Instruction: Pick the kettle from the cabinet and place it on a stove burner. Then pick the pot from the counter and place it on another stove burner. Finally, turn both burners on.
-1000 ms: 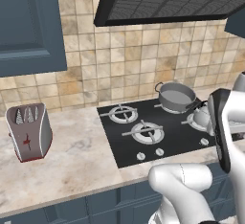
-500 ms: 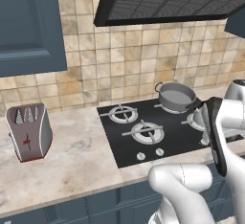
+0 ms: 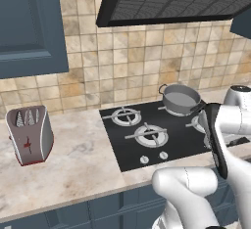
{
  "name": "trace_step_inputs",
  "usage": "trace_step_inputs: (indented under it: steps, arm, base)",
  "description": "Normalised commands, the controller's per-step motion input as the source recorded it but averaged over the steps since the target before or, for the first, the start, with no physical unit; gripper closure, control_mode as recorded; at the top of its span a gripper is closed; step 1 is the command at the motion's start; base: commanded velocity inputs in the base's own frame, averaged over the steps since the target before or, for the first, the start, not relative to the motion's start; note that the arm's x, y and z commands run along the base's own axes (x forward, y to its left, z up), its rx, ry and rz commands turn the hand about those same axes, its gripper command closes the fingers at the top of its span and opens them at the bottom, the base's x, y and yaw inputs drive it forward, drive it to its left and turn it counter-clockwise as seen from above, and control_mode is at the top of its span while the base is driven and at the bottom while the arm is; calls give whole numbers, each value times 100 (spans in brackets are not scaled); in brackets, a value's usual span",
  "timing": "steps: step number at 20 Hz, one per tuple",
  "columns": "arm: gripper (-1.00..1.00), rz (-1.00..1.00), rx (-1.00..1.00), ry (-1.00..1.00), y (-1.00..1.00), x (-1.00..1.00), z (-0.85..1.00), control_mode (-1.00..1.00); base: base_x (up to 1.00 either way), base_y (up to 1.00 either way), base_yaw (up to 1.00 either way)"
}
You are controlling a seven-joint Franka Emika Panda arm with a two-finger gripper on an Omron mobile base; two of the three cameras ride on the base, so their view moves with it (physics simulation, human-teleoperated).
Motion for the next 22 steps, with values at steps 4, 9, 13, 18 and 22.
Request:
trace_step_inputs:
  steps: [4, 9, 13, 18, 22]
  arm:
    - [-100, 0, 0, 2, -1, 32, -9, -100]
    - [-100, 0, 0, 0, -15, 24, -10, -100]
    - [-100, 0, 0, 0, -18, 16, -13, -100]
    - [-100, 0, 0, 0, -15, 18, -19, -100]
    - [-100, 0, 4, 0, -4, 18, -13, -100]
  base:
    - [0, 0, 0]
    - [0, 0, 0]
    - [0, 0, 0]
    - [0, 0, 0]
    - [0, 0, 0]
